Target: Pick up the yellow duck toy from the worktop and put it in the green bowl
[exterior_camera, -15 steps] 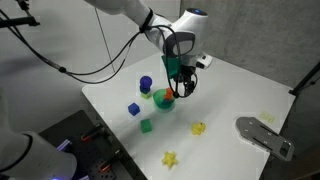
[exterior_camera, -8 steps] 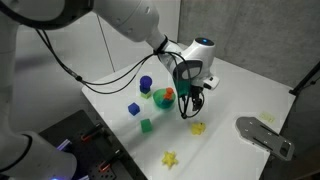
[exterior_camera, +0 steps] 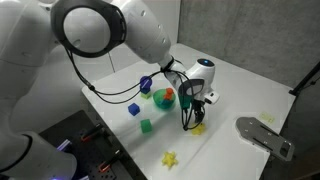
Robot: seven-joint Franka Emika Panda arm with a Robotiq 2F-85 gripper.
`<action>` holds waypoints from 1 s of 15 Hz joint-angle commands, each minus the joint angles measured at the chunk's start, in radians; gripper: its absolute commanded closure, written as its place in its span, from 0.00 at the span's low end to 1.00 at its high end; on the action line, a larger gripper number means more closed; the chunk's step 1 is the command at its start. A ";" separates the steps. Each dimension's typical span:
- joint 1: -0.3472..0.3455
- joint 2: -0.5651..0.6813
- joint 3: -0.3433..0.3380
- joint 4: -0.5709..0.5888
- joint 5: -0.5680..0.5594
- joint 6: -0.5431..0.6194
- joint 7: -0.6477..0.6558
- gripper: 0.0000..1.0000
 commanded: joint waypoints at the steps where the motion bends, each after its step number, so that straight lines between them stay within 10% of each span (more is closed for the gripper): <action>1: 0.011 0.095 -0.037 0.102 0.009 -0.018 0.065 0.00; 15: -0.019 0.242 -0.036 0.231 0.029 -0.054 0.088 0.00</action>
